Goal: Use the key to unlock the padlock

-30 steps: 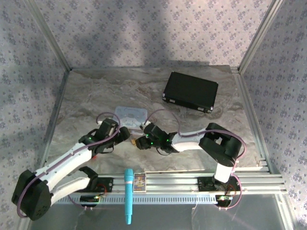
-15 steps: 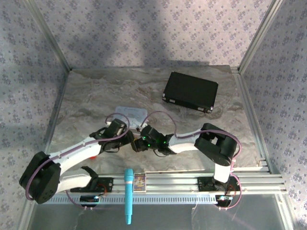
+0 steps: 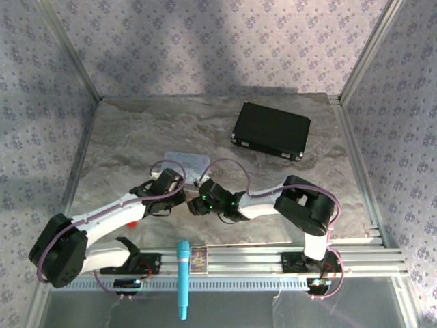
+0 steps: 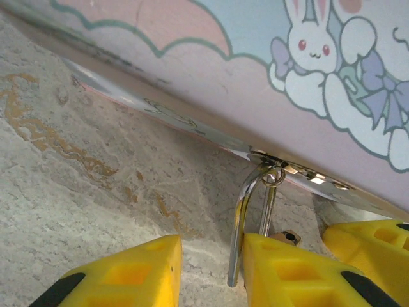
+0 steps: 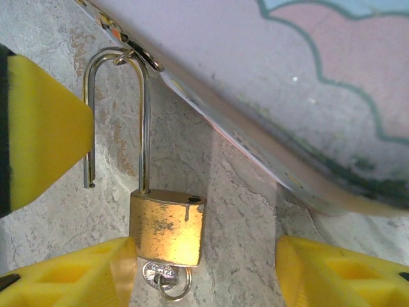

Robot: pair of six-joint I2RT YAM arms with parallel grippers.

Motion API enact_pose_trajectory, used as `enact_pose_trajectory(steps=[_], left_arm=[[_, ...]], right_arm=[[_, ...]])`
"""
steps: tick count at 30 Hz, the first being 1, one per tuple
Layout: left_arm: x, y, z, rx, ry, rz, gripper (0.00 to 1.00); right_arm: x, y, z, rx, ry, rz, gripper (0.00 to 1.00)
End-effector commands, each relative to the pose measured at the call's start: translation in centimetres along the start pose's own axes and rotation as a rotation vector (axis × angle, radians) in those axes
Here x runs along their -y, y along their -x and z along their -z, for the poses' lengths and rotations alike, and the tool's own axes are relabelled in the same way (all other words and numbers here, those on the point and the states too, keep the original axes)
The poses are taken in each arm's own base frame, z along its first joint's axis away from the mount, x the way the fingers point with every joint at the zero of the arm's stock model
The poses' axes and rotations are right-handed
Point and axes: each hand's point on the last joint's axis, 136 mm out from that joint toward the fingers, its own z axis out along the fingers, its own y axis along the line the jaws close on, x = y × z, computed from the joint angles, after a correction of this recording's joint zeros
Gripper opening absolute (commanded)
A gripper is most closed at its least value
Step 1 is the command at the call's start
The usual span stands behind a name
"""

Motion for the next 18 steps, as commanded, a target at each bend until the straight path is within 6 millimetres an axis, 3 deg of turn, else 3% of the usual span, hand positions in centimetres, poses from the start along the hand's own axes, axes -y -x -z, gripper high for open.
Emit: enact_pose_trajectory(steps=[1, 11, 18], left_arm=[[-0.7, 0.1, 0.3, 0.014, 0.029, 0.011, 0.30], [-1.0, 1.1, 1.9, 0.063, 0.010, 0.031, 0.30], [-1.5, 1.3, 2.0, 0.062, 0.004, 0.051, 0.31]], right_arm=[[0.2, -1.5, -1.6, -0.045, -0.012, 0.014, 0.62], [-0.8, -0.8, -1.4, -0.029, -0.003, -0.012, 0.73], [0.0, -1.0, -2.4, -0.054, -0.064, 0.001, 0.67]])
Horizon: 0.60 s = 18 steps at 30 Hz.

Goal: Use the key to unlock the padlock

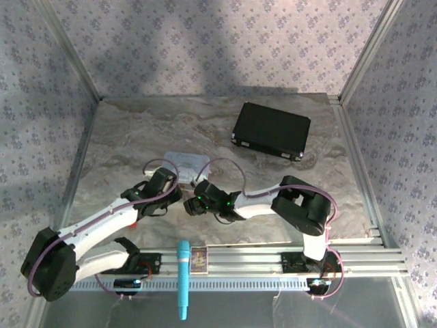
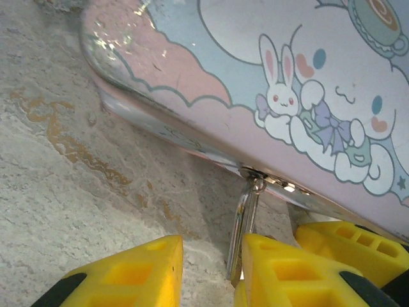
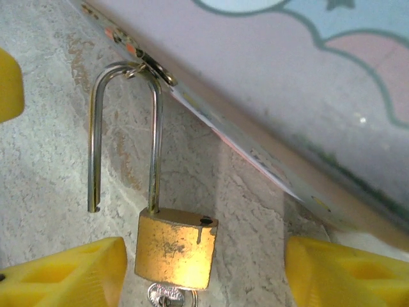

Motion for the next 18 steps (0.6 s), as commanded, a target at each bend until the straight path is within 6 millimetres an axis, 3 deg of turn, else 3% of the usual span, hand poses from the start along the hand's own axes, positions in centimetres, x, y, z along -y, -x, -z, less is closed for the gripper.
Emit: enact_pose_trajectory(steps=[1, 14, 18], left_arm=[[-1.4, -0.3, 0.0, -0.004, 0.037, 0.005, 0.31], [-3.4, 1.6, 2.5, 0.063, 0.063, 0.010, 0.32], [-3.6, 1.7, 2.5, 0.065, 0.062, 0.018, 0.33]], right_arm=[[0.3, -1.7, -1.9, -0.057, -0.025, 0.002, 0.66], [0.1, -2.9, -3.2, -0.095, -0.069, 0.048, 0.64], [-0.6, -3.2, -3.1, -0.103, -0.052, 0.071, 0.69]])
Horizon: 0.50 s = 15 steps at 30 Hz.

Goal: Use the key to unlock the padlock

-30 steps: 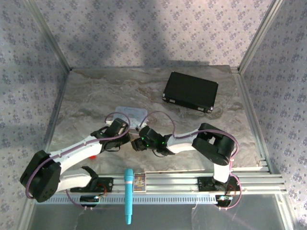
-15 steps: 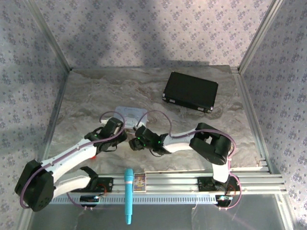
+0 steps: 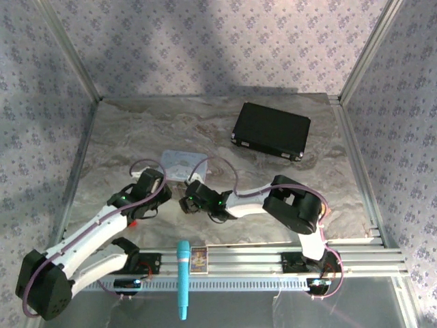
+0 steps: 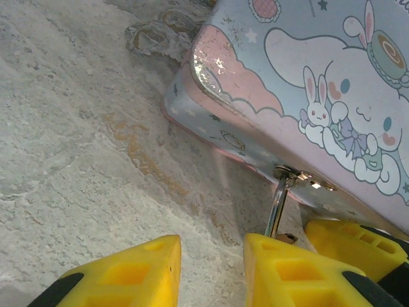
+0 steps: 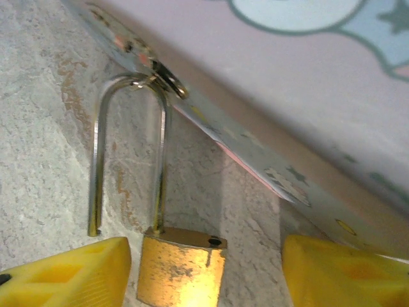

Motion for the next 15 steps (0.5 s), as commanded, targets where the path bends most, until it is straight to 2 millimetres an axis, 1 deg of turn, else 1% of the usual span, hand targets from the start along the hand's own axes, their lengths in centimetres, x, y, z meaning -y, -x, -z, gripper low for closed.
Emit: enact_pose_trajectory(steps=[1, 7, 8, 12, 15], left_arm=[[-0.9, -0.1, 0.1, -0.005, 0.032, -0.020, 0.33], [-0.8, -0.8, -0.1, -0.034, 0.013, -0.011, 0.33], [-1.0, -0.8, -0.2, -0.035, 0.020, -0.011, 0.33], [-1.2, -0.7, -0.1, -0.028, 0.029, -0.010, 0.33], [-1.0, -0.6, 0.0, -0.028, 0.026, -0.020, 0.33]], right_arm=[[0.1, -4.2, -1.5, -0.124, 0.009, 0.039, 0.69], [-0.1, -4.2, -1.8, -0.127, 0.015, 0.065, 0.62], [0.0, -4.3, -1.9, -0.133, 0.009, 0.075, 0.59], [0.3, -4.9, -2.2, -0.151, -0.026, 0.101, 0.55], [0.8, -5.2, -2.0, -0.160, -0.041, 0.086, 0.46]])
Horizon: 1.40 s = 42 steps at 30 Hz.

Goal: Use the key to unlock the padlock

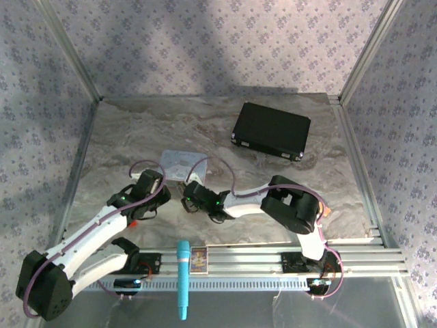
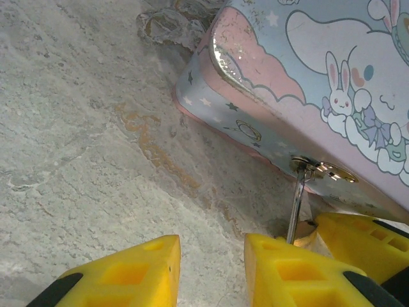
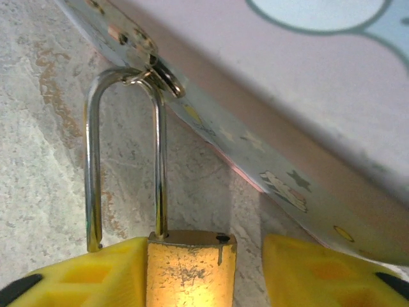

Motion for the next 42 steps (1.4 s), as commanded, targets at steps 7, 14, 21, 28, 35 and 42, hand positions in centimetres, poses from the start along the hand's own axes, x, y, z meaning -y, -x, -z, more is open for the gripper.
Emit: enact_pose_trajectory(steps=[7, 14, 21, 28, 35, 42], left_arm=[[-0.1, 1.4, 1.3, 0.034, 0.035, -0.085, 0.35], [3.8, 5.4, 3.4, 0.155, 0.027, -0.374, 0.65], [9.6, 7.4, 3.2, 0.205, 0.105, -0.830, 0.78], [14.4, 6.4, 0.2, 0.157, 0.097, -1.034, 0.79], [15.1, 2.1, -1.8, 0.102, 0.103, -1.251, 0.80], [12.6, -0.7, -3.5, 0.022, 0.158, -1.304, 0.79]], right_arm=[[1.8, -5.5, 0.0, -0.136, 0.025, -0.038, 0.28], [4.7, -5.8, 2.1, -0.125, -0.028, -0.062, 0.24], [7.2, -6.5, 3.7, -0.126, -0.044, -0.104, 0.18], [10.3, -6.9, 5.1, -0.110, -0.050, -0.239, 0.18], [12.5, -6.9, 6.2, -0.103, -0.086, -0.290, 0.17], [12.3, -6.2, 5.9, -0.090, -0.050, -0.424, 0.16]])
